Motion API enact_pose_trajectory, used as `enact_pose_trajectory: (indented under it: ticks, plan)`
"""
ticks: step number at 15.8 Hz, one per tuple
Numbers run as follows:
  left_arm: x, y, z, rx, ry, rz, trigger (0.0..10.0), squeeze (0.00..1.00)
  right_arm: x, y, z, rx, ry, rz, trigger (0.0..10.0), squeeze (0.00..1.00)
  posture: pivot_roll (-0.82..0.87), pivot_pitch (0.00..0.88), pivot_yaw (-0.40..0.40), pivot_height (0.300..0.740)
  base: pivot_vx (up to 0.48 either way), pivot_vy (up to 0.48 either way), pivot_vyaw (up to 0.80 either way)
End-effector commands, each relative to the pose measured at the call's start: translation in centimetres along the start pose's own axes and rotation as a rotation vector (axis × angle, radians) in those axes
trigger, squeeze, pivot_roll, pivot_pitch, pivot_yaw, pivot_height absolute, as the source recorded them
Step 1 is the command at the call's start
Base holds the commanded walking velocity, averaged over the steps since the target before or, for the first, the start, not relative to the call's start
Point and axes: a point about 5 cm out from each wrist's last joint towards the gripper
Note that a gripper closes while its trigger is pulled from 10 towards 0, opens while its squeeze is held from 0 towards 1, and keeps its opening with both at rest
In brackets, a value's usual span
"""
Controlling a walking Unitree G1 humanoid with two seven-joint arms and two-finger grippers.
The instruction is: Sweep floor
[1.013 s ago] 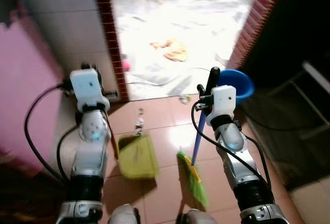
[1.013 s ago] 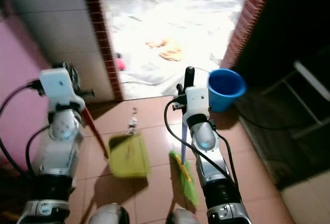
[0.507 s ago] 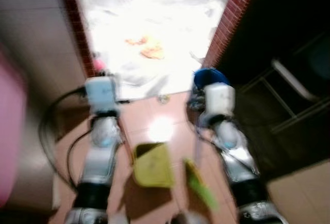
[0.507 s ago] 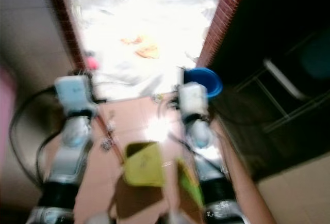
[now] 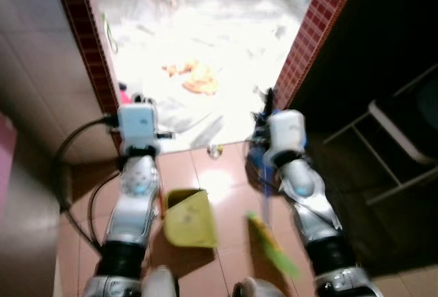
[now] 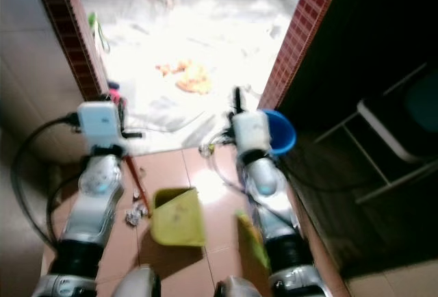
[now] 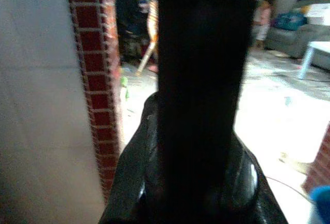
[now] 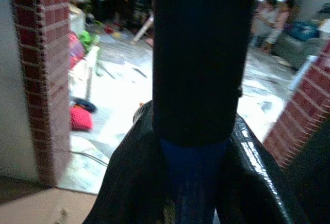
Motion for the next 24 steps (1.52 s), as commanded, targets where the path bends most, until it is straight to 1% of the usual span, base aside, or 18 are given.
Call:
enact_pose_trajectory:
  ticks: [1, 3, 5, 6, 8, 9, 11, 13, 14, 16, 17, 18, 19, 20, 21, 22, 23, 24]
  plan:
    - [0.8, 1.3, -0.3, 0.071, -0.032, -0.046, 10.0, 0.0, 0.9, 1.1, -0.3, 0.059, -0.026, -0.002, 10.0, 0.0, 0.0, 0.045, -0.04, 0.731, 0.469, 0.0, 0.77]
    - [0.7, 1.2, -0.4, 0.074, -0.031, -0.072, 10.0, 0.0, 0.9, 1.1, -0.5, 0.065, -0.032, -0.013, 10.0, 0.0, 0.0, 0.037, -0.035, 0.731, 0.469, 0.0, 0.65]
    - [0.7, 0.8, -0.4, 0.056, -0.023, -0.1, 10.0, 0.0, 0.8, 1.3, -0.7, 0.074, -0.041, -0.027, 10.0, 0.0, 0.01, 0.027, -0.025, 0.731, 0.401, 0.0, 0.0]
    - [0.5, 0.7, -0.4, 0.06, 0.003, -0.123, 10.0, 0.0, 0.7, 1.4, -0.9, 0.081, -0.045, -0.037, 10.0, 0.0, 0.01, 0.027, -0.017, 0.731, 0.0, 0.0, 0.0]
    - [0.4, 0.2, -0.3, 0.029, -0.004, -0.149, 10.0, 0.0, 0.5, 1.6, -1.1, 0.099, -0.047, -0.044, 10.0, 0.0, 0.02, 0.023, -0.004, 0.731, 0.0, 0.0, 0.0]
    - [0.1, 0.0, -0.1, 0.024, -0.012, -0.158, 10.0, 0.0, 0.3, 1.6, -1.2, 0.103, -0.05, -0.051, 10.0, 0.0, 0.03, 0.02, 0.002, 0.731, 0.0, 0.0, 0.0]
    - [-0.6, -0.9, 1.2, -0.003, -0.022, -0.189, 10.0, 0.0, -0.7, 1.6, -1.6, 0.106, -0.043, -0.066, 10.0, 0.0, 0.06, 0.0, -0.014, 0.731, 0.0, 0.0, 0.0]
    - [-0.6, -1.1, 1.4, -0.012, -0.035, -0.167, 10.0, 0.0, -1.0, 2.1, -2.1, 0.12, -0.028, -0.076, 10.0, 0.0, 0.08, 0.0, -0.039, 0.731, 0.0, 0.0, 0.0]
    - [-0.4, -0.9, 1.1, -0.004, -0.042, -0.152, 10.0, 0.0, -1.1, 2.1, -2.4, 0.12, -0.017, -0.075, 10.0, 0.0, 0.11, 0.0, -0.059, 0.731, 0.0, 0.0, 0.0]
    - [-0.4, -0.4, 0.4, 0.009, -0.025, -0.128, 10.0, 0.0, -1.2, 1.9, -3.0, 0.108, -0.016, -0.082, 10.0, 0.0, 0.12, 0.0, -0.06, 0.731, 0.0, 0.0, 0.0]
    - [-0.5, -0.3, 0.1, 0.009, -0.021, -0.13, 10.0, 0.0, -1.5, 2.2, -3.1, 0.119, -0.022, -0.091, 10.0, 0.0, 0.11, 0.0, -0.038, 0.731, 0.0, 0.0, 0.0]
    - [-0.6, -0.3, 0.2, 0.005, -0.028, -0.128, 10.0, 0.0, -1.6, 2.3, -3.1, 0.125, -0.029, -0.102, 10.0, 0.0, 0.11, 0.0, -0.023, 0.731, 0.0, 0.0, 0.0]
    - [-0.5, -0.4, 0.4, -0.001, -0.047, -0.132, 10.0, 0.0, -1.8, 2.3, -2.9, 0.133, -0.04, -0.115, 10.0, 0.0, 0.11, 0.0, 0.004, 0.731, 0.0, 0.0, 0.0]
    - [-0.3, -0.4, 0.7, -0.009, -0.088, -0.139, 10.0, 0.0, -2.2, 1.9, -2.5, 0.13, -0.052, -0.13, 10.0, 0.0, 0.11, 0.0, 0.021, 0.731, 0.0, 0.0, 0.0]
    - [-0.3, -0.5, 0.9, -0.013, -0.102, -0.14, 10.0, 0.0, -2.3, 1.8, -2.4, 0.129, -0.056, -0.133, 10.0, 0.0, 0.11, 0.0, 0.025, 0.731, 0.0, 0.0, 0.0]
    - [-0.1, -0.7, 1.4, -0.024, -0.14, -0.134, 10.0, 0.0, -2.2, 1.4, -2.2, 0.118, -0.085, -0.15, 10.0, 0.0, 0.12, 0.0, 0.057, 0.731, 0.0, 0.0, 0.0]
    - [0.1, -0.7, 1.7, -0.033, -0.171, -0.123, 10.0, 0.0, -1.8, 1.5, -2.0, 0.121, -0.121, -0.16, 10.0, 0.0, 0.1, 0.0, 0.083, 0.731, 0.0, 0.0, 0.0]
    - [0.5, -0.7, 1.6, -0.029, -0.205, -0.135, 10.0, 0.0, -1.1, 1.4, -1.9, 0.123, -0.152, -0.149, 10.0, 0.0, 0.08, 0.0, 0.109, 0.731, 0.0, 0.0, 0.0]
Point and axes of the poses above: a point about 5 cm out from each wrist's last joint towards the gripper, its own z axis pointing back from the gripper into the wrist, its own y axis along the axis of the wrist's last joint, x = y × z, and after that the axes turned 3 degrees about z, right-handed
